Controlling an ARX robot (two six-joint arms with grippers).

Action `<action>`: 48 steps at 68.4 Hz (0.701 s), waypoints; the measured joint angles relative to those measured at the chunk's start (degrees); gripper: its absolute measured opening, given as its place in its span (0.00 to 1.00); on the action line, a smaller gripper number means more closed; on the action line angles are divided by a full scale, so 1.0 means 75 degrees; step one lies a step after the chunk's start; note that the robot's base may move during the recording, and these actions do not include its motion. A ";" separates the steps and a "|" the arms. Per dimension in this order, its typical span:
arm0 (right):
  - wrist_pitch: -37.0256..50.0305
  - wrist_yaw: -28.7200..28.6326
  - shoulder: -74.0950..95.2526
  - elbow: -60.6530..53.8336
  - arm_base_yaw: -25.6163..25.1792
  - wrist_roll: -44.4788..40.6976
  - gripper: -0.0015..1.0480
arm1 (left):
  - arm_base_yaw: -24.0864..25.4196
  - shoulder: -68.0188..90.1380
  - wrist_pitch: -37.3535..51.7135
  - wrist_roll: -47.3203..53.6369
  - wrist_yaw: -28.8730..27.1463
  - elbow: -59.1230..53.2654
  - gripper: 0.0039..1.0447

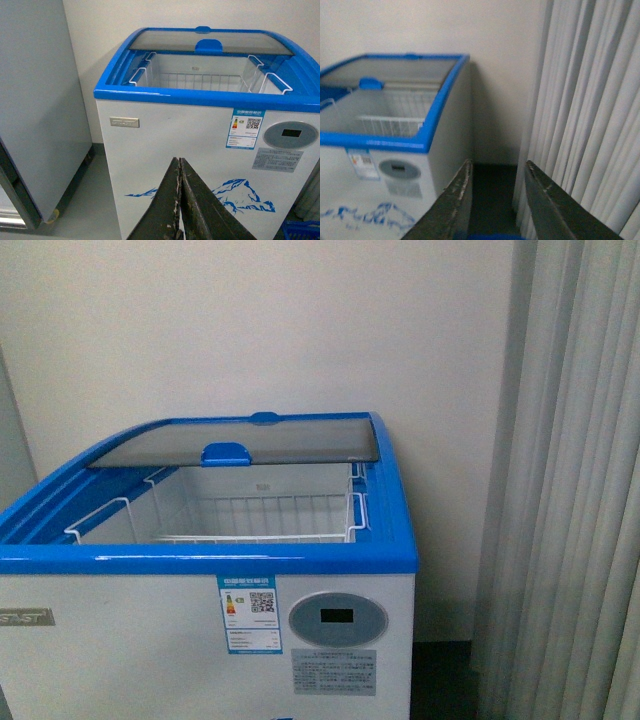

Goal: Put drink in fridge

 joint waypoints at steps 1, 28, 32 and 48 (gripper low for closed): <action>0.0047 0.0000 -0.0050 -0.0184 0.0006 0.0000 0.28 | 0.0000 0.0000 0.0000 0.0000 -0.0006 0.0000 0.02; 0.0434 0.0026 -0.1393 -0.2008 0.0006 -0.0032 0.03 | 0.0000 0.0000 0.0000 0.0003 0.0000 0.0000 0.02; 0.0122 0.0023 -0.1816 -0.2212 0.0006 -0.0032 0.03 | 0.0000 0.0000 0.0000 0.0000 0.0000 0.0000 0.02; 0.0192 0.0020 -0.2349 -0.2672 0.0006 -0.0032 0.03 | 0.0000 0.0000 0.0000 0.0000 0.0000 0.0000 0.02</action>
